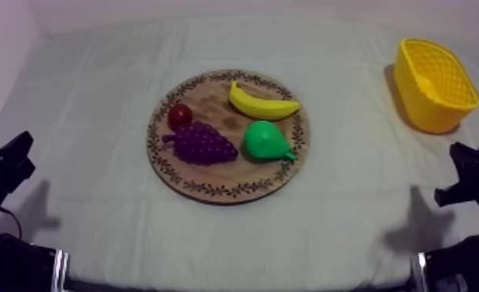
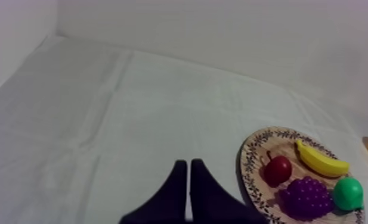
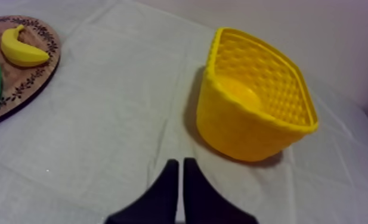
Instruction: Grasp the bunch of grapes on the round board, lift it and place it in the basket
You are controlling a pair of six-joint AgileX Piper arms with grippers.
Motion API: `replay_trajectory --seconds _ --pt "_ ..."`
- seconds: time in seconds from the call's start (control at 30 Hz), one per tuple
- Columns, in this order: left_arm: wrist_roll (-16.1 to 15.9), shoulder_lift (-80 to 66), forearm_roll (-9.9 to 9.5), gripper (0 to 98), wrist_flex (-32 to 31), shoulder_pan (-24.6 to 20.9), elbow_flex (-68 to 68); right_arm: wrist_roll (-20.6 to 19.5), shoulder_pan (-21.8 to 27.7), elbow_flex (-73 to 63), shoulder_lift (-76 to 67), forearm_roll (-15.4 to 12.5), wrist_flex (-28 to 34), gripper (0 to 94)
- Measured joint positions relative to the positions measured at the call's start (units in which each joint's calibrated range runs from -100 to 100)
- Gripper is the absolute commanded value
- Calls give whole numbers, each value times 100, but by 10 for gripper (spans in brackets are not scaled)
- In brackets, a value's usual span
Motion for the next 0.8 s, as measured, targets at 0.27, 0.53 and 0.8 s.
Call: replay_trajectory --seconds 0.27,0.53,0.8 --pt "0 0 0 1 0 0 0 0 0 0 0 0 -8 5" --pt "0 0 0 1 0 0 0 0 0 0 0 0 -8 5" --pt "0 0 0 1 0 0 0 -389 0 0 0 0 -15 5"
